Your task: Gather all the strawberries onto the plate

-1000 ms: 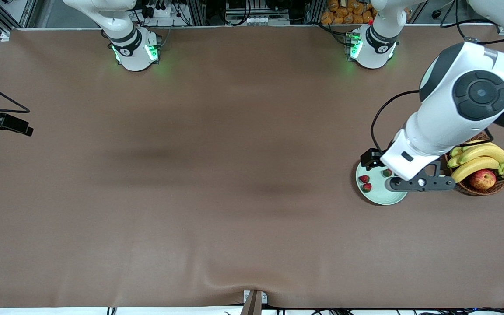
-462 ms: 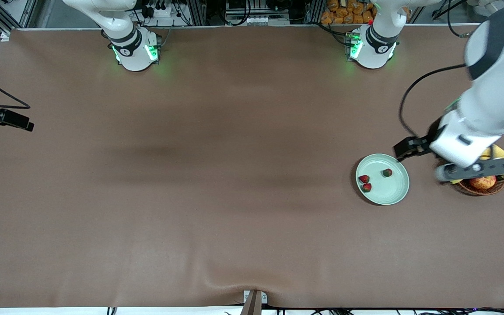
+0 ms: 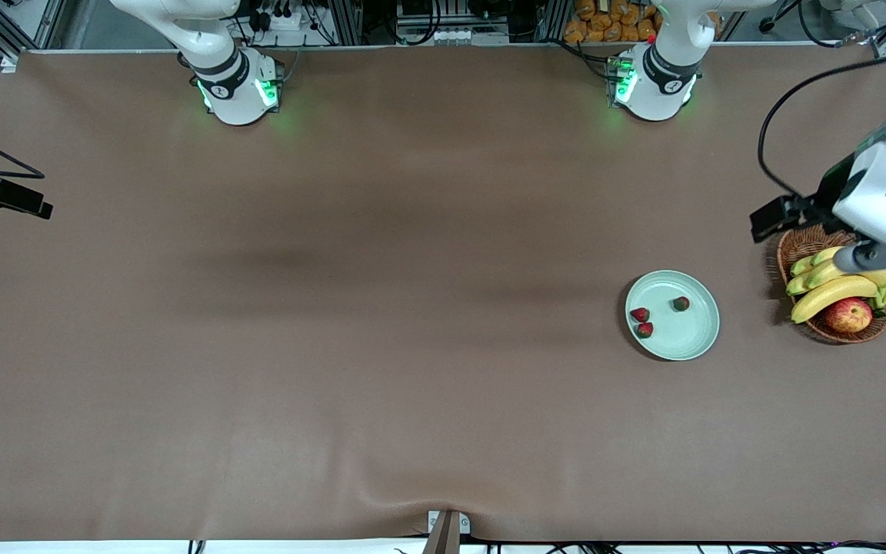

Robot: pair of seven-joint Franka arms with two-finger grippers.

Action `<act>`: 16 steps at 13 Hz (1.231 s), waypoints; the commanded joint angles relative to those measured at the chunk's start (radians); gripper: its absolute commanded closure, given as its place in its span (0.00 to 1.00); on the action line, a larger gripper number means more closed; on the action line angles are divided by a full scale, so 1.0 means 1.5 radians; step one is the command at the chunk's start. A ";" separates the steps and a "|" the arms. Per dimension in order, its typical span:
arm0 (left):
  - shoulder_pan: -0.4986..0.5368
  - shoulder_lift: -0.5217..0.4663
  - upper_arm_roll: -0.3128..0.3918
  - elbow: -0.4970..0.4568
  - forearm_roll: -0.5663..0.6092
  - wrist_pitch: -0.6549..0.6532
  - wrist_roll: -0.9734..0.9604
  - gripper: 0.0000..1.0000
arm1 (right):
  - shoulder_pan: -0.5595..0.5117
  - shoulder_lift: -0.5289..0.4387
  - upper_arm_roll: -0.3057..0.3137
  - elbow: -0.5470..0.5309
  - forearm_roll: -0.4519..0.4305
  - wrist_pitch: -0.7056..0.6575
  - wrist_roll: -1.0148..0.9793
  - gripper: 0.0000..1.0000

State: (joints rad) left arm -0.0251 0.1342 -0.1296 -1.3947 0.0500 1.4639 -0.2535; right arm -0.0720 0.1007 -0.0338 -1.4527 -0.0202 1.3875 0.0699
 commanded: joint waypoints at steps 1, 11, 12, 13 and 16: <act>-0.002 -0.092 0.017 -0.096 -0.016 0.007 0.013 0.00 | -0.012 -0.004 0.007 0.010 0.010 -0.009 0.001 0.00; -0.003 -0.152 0.042 -0.141 -0.005 0.020 0.043 0.00 | -0.006 -0.003 0.010 0.012 0.010 -0.010 0.001 0.00; -0.004 -0.148 0.040 -0.127 -0.004 0.020 0.043 0.00 | -0.005 -0.003 0.009 0.012 0.009 -0.010 0.001 0.00; -0.004 -0.147 0.040 -0.125 -0.006 0.020 0.042 0.00 | -0.005 -0.003 0.008 0.012 0.010 -0.010 0.000 0.00; -0.006 -0.137 0.039 -0.099 -0.017 0.016 0.034 0.00 | -0.003 -0.003 0.007 0.012 0.009 -0.009 -0.001 0.00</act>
State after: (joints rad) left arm -0.0282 -0.0748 -0.0718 -1.5784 0.0474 1.4922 -0.2076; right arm -0.0720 0.1007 -0.0272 -1.4470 -0.0190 1.3875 0.0698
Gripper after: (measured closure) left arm 0.000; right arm 0.000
